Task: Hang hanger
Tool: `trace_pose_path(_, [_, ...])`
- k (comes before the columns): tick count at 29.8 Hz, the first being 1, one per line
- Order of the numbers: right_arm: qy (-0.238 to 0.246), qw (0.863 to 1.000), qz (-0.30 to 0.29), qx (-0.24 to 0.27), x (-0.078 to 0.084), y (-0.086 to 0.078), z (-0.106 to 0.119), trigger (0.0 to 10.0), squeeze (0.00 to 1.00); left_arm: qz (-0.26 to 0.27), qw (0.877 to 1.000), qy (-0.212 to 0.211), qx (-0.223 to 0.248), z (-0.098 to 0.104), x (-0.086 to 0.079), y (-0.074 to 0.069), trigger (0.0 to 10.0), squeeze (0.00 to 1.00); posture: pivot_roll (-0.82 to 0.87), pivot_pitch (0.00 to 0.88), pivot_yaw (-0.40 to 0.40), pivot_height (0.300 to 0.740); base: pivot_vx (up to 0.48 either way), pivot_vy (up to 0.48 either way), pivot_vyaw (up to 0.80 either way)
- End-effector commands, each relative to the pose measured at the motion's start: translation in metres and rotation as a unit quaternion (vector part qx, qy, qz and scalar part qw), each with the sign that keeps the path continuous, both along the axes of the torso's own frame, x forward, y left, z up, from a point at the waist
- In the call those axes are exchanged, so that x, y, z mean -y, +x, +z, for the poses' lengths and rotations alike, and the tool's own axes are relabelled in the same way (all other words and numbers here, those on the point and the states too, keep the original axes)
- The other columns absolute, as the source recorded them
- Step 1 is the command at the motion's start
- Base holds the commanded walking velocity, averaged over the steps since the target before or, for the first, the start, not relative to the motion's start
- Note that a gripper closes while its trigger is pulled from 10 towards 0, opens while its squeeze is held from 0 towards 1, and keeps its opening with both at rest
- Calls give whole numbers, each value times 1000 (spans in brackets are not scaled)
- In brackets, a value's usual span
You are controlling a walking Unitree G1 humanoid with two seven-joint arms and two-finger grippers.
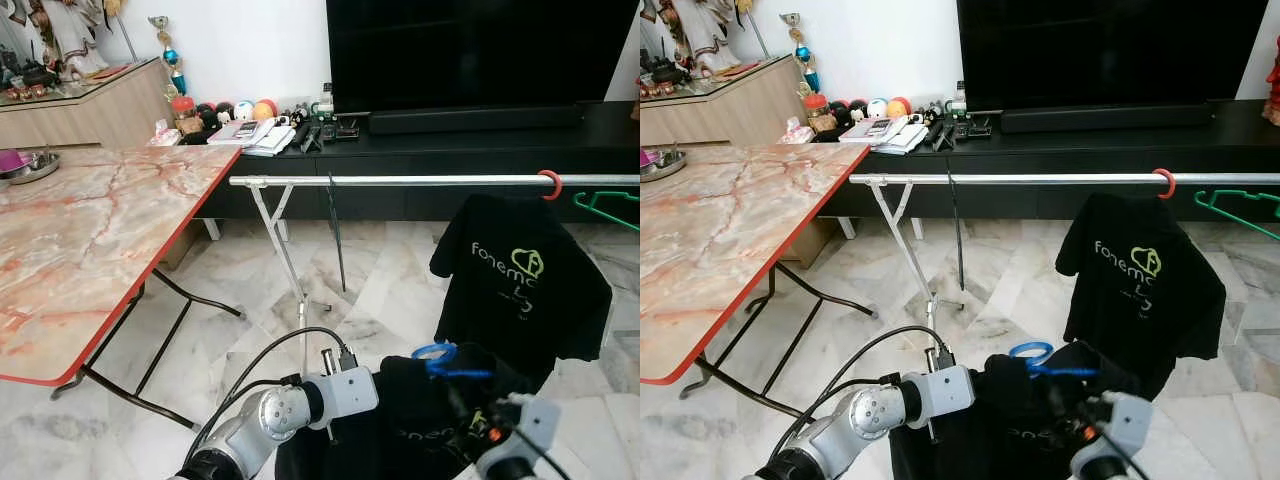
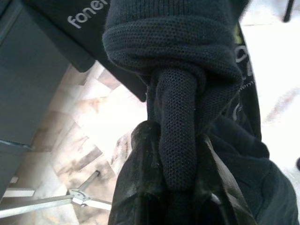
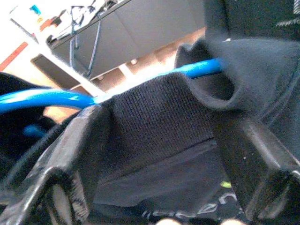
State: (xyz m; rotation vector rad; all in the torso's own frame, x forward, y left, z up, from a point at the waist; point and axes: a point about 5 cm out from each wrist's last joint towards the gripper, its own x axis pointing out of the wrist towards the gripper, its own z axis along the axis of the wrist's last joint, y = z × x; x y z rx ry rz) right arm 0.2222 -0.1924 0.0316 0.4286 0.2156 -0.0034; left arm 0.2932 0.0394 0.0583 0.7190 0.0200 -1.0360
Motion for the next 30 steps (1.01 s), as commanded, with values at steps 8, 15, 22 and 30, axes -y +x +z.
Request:
trace_pose_path(8, [-6,997,-73,-10,8,3,-4,10000,0,6,1000,-3,14,5,-9,6,0,0,-29,14,112,740,0,0,0])
trace_pose_path(15, [3,998,-38,-46,3,-12,-16,10000,0,7,1000,-2,16,6,-10,7,0,0,-26,13,114,740,0,0,0])
trace_pose_path(22, [-23,989,3,-147,10,-42,-40,10000,0,6,1000,2,16,6,-12,8,0,0,-33,14,116,740,0,0,0])
trace_pose_path(30, [12,999,-42,30,12,-28,5,10000,0,7,1000,4,18,5,-13,8,0,0,-31,13,116,740,0,0,0])
